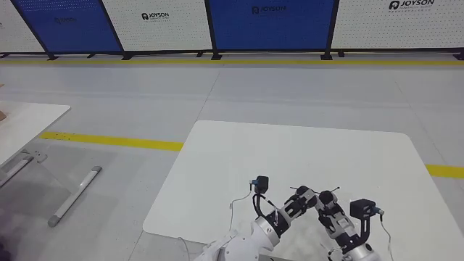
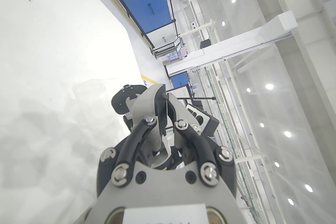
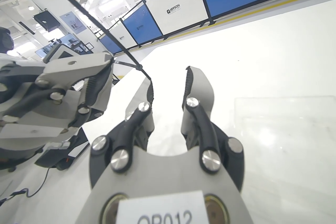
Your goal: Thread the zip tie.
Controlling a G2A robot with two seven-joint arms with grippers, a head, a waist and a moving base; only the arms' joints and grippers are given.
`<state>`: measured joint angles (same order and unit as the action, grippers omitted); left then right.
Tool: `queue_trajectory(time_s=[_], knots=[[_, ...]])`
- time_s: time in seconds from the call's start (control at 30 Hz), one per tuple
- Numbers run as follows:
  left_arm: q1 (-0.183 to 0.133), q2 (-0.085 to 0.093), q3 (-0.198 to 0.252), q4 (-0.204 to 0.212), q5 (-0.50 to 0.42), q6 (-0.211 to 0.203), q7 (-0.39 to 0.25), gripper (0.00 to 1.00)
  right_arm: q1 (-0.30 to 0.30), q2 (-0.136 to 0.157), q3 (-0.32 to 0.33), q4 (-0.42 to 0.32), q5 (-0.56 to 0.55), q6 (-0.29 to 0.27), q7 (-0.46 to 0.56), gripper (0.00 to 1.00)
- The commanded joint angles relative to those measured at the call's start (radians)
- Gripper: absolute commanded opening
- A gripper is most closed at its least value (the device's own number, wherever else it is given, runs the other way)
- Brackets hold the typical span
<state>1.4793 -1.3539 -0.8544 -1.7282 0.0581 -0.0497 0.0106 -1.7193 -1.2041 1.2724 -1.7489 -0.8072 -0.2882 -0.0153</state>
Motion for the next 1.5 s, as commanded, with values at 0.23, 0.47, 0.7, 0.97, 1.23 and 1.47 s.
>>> queue_trajectory(time_s=[0.23,0.47,0.7,0.97,1.23,1.47], knots=[[-0.006,-0.002,0.010,0.012,0.007,0.021,0.011,0.00,-0.013,0.001,0.007,-0.015,-0.008,-0.009,-0.008,0.30],[-0.009,-0.005,0.020,0.017,0.017,0.033,0.017,0.00,-0.018,0.002,0.007,-0.025,-0.014,-0.009,-0.009,0.25],[-0.008,-0.005,0.022,0.017,0.019,0.032,0.019,0.00,-0.019,0.001,0.005,-0.032,-0.019,-0.008,-0.007,0.15],[-0.008,-0.005,0.020,0.018,0.017,0.031,0.022,0.00,-0.021,0.001,0.004,-0.033,-0.021,-0.007,-0.008,0.00],[-0.005,-0.004,0.020,0.007,0.020,0.019,0.019,0.00,-0.011,-0.001,-0.007,-0.023,-0.028,0.002,0.004,0.00],[0.001,-0.003,0.023,-0.015,0.032,0.014,0.017,0.00,-0.001,-0.002,-0.021,-0.013,-0.040,0.005,0.011,0.00]])
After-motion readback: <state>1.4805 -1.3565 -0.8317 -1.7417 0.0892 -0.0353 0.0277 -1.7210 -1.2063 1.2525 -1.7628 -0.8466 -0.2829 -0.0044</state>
